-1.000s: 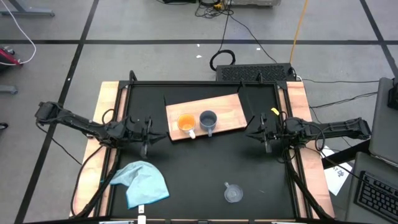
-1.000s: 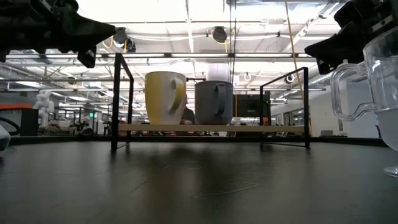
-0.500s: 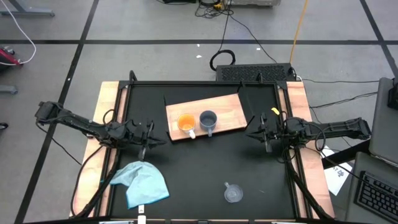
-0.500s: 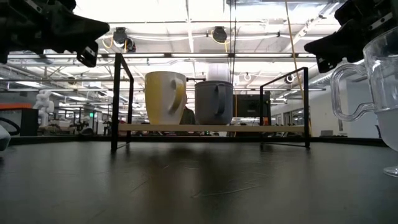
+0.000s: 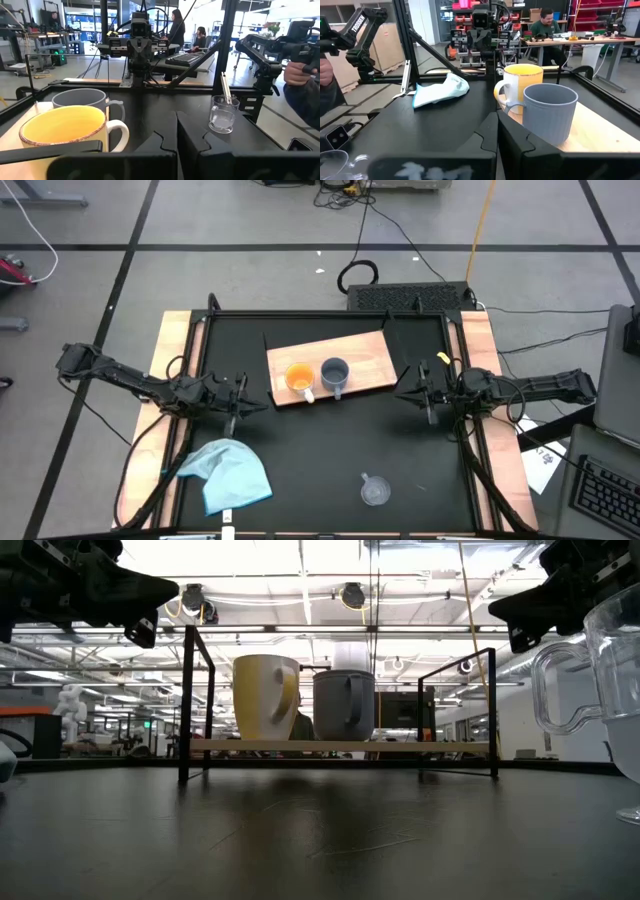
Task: Stack small to large cups/mugs on shelf
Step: Put the transparent mug on the shelf
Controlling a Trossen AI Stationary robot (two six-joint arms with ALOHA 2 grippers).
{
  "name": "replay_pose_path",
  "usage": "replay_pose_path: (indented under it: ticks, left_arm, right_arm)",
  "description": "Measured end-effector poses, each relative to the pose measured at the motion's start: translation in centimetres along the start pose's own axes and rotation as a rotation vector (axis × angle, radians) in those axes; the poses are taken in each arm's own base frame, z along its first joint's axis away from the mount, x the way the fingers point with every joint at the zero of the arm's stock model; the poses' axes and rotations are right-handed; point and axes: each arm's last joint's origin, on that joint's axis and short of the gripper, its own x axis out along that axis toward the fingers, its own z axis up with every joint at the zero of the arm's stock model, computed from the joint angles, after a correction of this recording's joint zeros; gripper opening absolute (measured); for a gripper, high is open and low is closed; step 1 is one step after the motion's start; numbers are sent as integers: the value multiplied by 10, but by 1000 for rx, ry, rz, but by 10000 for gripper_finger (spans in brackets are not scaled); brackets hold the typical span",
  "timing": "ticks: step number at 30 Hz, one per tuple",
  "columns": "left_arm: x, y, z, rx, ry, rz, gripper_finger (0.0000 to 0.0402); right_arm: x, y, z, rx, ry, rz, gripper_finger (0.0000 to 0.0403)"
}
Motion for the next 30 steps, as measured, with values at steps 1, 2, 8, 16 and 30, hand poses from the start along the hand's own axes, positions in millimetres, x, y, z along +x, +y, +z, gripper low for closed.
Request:
replay_pose_path:
  ticks: [1, 2, 8, 16, 30]
  left_arm:
    - [0, 0, 0, -1, 0, 0, 0]
    - [0, 0, 0, -1, 1, -1, 0]
    - [0, -2, 0, 37, 2, -14, 0]
    - [0, -3, -2, 49, 22, -19, 0]
    - [0, -2, -7, 40, 73, -13, 1]
  right_arm:
    - [0, 0, 0, -1, 0, 0, 0]
    - [0, 0, 0, -1, 1, 0, 0]
    - [0, 0, 4, -9, -39, 3, 0]
    - [1, 0, 7, -52, -72, 3, 0]
    - [10, 5, 18, -66, -189, 126, 11]
